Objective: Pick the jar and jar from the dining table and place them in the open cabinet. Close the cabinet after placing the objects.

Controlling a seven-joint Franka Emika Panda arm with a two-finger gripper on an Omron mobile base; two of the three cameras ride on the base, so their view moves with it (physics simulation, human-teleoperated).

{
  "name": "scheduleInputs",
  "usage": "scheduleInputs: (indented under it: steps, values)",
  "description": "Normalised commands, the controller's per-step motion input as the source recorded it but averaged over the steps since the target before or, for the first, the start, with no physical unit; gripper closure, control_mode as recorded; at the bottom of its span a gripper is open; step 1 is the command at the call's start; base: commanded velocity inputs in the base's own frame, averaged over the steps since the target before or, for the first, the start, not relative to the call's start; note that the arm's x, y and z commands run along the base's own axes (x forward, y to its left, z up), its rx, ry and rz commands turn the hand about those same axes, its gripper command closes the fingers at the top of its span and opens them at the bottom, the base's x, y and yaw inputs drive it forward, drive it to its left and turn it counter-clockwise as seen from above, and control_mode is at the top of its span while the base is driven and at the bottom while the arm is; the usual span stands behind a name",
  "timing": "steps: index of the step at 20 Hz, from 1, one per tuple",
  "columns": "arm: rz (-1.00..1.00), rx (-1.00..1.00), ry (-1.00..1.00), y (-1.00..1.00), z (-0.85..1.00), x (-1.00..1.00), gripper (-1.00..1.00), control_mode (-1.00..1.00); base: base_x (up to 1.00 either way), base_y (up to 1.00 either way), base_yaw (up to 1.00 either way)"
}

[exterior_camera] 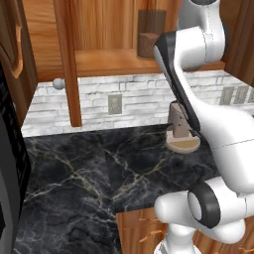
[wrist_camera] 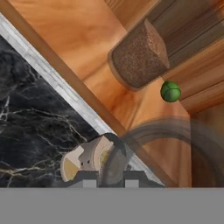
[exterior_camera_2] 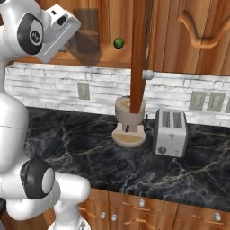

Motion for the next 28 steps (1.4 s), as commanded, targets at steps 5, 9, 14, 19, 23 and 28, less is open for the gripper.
scheduleInputs:
  steps: [5, 9, 14, 19, 23, 28]
  values:
    - [0.00, -0.01, 0.00, -0.06, 0.01, 0.31, 1.00, -1.00, 0.00, 0.00, 0.00]
    - [0.00, 0.00, 0.01, -0.09, 0.00, 0.32, 1.00, -1.00, 0.00, 0.00, 0.00]
    - [0.00, 0.00, 0.07, -0.14, 0.00, 0.41, 1.00, -1.00, 0.00, 0.00, 0.00]
    - [0.03, 0.00, 0.14, -0.14, 0.00, 0.54, 1.00, -1.00, 0.00, 0.00, 0.00]
    - [0.05, 0.00, 0.08, -0.10, 0.00, 0.59, 1.00, -1.00, 0.00, 0.00, 0.00]
    - [0.05, -0.04, 0.00, -0.04, 0.00, 0.41, 1.00, -1.00, 0.00, 0.00, 0.00]
